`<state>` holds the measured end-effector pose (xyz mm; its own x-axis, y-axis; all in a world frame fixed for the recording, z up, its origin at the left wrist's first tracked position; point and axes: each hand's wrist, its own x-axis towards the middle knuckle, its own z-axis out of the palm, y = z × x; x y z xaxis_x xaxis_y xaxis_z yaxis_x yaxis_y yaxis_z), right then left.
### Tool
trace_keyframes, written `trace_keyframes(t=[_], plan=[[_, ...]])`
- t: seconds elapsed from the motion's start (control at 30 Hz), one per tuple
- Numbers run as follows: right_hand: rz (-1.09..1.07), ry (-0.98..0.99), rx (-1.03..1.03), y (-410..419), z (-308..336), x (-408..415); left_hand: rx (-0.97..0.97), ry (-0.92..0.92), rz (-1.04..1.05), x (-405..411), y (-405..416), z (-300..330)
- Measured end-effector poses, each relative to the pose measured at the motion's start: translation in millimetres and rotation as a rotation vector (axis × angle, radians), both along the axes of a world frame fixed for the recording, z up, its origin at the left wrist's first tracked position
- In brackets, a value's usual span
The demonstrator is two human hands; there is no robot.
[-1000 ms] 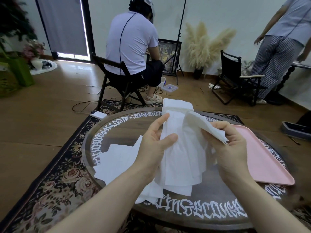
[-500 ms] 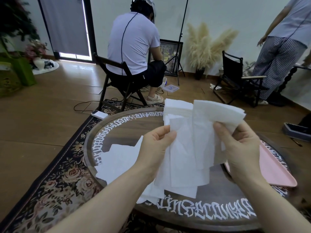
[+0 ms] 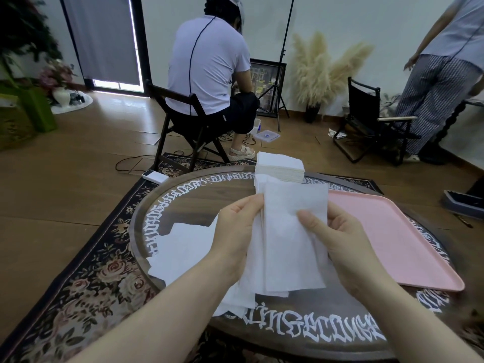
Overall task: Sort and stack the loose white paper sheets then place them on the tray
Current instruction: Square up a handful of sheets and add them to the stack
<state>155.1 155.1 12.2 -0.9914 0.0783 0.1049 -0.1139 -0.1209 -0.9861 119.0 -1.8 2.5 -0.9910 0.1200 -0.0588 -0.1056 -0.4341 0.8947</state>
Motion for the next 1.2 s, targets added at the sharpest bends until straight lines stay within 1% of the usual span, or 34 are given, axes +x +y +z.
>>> trace_keyframes(t=[0.3, 0.47, 0.87, 0.93, 0.97, 1.03, 1.1, 1.13, 1.2], plan=[[-0.022, 0.014, 0.05, -1, 1, 1, 0.036, 0.028, -0.069, 3, -3, 2], [-0.013, 0.02, 0.044, -1, 1, 1, 0.044, 0.049, -0.099, 5, -3, 0], [-0.026, 0.018, 0.024, -3, -2, 3, 0.027, 0.057, -0.104, 7, -2, 0], [-0.123, 0.056, 0.111, -3, -1, 2, 0.01, 0.071, -0.098, 7, -2, 0], [-0.199, 0.114, 0.211, -2, 1, 1, -0.006, 0.088, -0.1, 7, -3, 0], [-0.317, 0.273, 0.503, 2, 8, 0, -0.077, 0.166, -0.108, 8, -4, -1], [-0.284, 0.395, 0.755, 7, 15, 1, -0.198, 0.273, -0.12, 9, -4, -1], [-0.237, 0.408, 0.81, 9, 17, 2, -0.249, 0.314, -0.135, 9, -4, -1], [-0.153, 0.37, 0.82, 10, 18, 2, -0.309, 0.357, -0.169, 11, -5, -1]])
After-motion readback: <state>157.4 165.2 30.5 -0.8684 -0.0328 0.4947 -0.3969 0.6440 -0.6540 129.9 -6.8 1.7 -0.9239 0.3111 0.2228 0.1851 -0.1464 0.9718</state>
